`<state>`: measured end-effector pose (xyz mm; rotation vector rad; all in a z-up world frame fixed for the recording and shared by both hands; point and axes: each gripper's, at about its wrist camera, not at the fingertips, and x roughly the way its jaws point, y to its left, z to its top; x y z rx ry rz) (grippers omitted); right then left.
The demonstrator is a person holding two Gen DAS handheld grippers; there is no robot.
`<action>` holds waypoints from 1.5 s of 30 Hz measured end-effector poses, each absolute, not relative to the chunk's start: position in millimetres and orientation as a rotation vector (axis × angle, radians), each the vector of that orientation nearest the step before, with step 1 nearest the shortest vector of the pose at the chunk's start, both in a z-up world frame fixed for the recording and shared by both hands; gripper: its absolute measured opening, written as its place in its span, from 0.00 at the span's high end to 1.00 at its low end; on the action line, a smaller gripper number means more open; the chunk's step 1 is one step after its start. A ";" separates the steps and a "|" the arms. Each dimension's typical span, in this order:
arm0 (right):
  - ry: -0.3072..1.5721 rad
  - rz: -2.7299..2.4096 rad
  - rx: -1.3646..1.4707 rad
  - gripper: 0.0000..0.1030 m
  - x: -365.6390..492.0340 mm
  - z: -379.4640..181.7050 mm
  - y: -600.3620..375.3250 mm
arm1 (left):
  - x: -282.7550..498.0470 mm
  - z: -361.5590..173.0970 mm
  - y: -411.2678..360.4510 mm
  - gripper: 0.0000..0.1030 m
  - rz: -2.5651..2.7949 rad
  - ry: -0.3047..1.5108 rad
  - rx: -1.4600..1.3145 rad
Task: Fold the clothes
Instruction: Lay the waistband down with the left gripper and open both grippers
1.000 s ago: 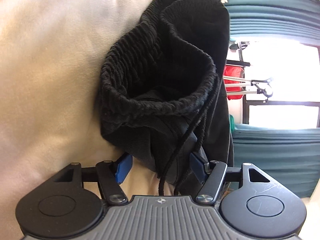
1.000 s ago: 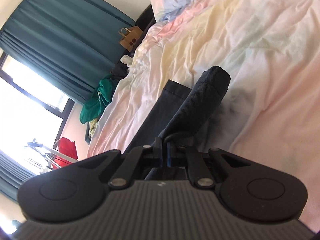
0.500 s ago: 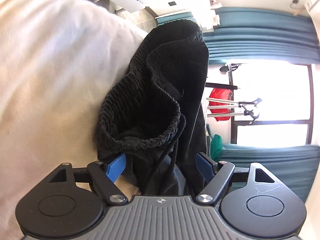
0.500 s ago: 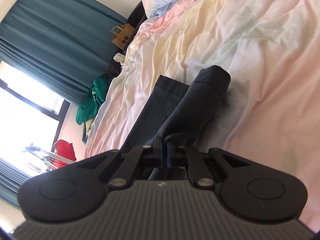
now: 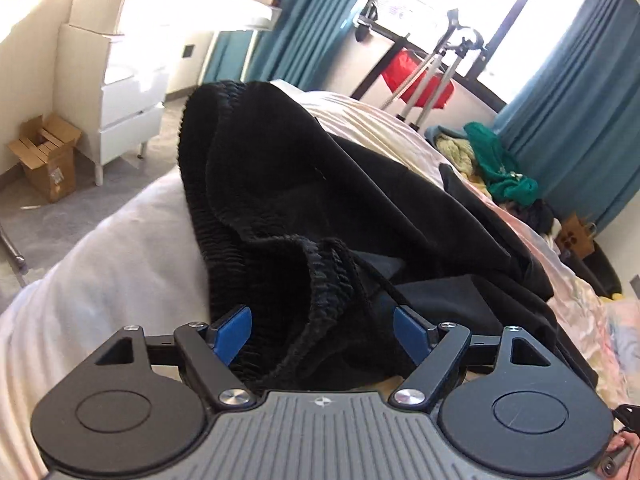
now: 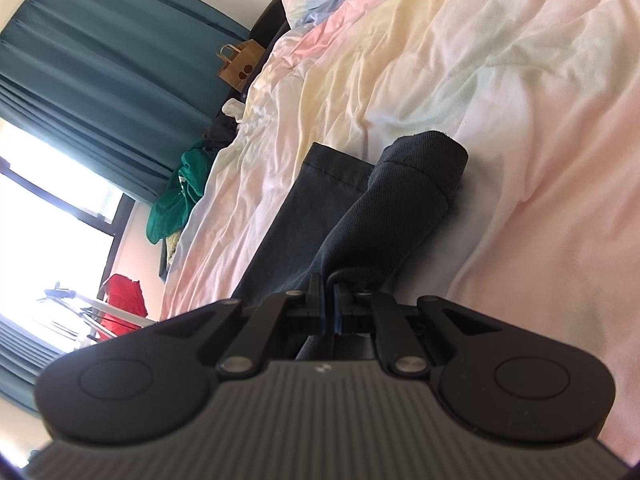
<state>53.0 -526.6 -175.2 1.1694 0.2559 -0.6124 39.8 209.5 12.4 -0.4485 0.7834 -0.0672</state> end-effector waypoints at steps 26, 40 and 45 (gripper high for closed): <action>0.100 -0.548 1.315 0.94 43.4 -178.8 -553.7 | 50.0 4.8 315.6 0.86 -0.065 0.732 -0.753; 0.188 -0.689 1.342 0.94 27.8 -206.5 -569.6 | 32.3 -54.9 326.4 0.88 -0.049 0.857 -0.620; 0.202 -0.688 1.323 0.94 30.2 -205.7 -568.3 | 19.2 -50.1 324.6 0.86 -0.015 0.875 -0.518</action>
